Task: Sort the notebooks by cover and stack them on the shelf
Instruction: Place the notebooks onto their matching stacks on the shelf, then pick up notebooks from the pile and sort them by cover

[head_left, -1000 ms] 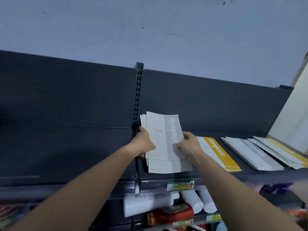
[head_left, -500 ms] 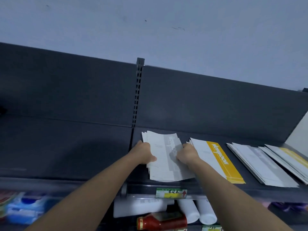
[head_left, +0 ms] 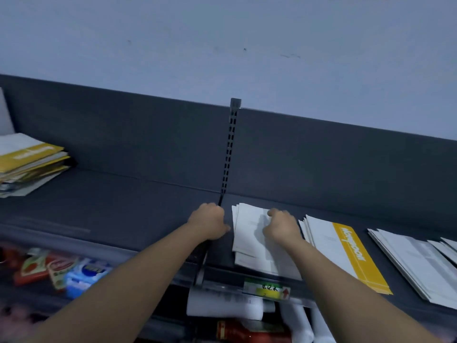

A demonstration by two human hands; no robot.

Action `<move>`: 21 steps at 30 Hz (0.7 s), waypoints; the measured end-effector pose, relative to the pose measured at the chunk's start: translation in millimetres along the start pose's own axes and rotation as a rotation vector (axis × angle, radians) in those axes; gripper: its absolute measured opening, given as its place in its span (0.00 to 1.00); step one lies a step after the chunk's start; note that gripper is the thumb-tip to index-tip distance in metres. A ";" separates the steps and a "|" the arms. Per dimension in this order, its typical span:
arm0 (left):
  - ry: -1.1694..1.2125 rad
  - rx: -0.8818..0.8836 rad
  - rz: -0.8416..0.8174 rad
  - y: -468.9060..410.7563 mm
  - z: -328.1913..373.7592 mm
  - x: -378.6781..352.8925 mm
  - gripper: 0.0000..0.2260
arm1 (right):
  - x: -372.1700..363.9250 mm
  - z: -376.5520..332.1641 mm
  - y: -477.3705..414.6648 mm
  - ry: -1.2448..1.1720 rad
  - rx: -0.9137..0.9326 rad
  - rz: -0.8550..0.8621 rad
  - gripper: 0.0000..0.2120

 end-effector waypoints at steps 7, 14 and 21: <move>-0.149 0.142 0.162 43.8 -76.1 55.8 0.18 | -9.5 -98.0 11.8 0.088 0.289 0.026 0.18; -0.252 0.298 0.260 98.2 -170.6 102.8 0.14 | -36.4 -220.0 40.9 0.104 0.562 -0.008 0.20; -0.341 0.408 0.303 134.9 -274.7 141.7 0.15 | -71.2 -344.6 66.8 0.050 0.728 -0.045 0.23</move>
Point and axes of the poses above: each hand's wrist, its own y-axis away from the middle knuckle, its own x-axis out of the back of the hand, z = x × y, the point moved 7 cm from there along -y, towards the middle knuckle, and after that the axes turned 1 degree about -x, right-handed, at the moved point
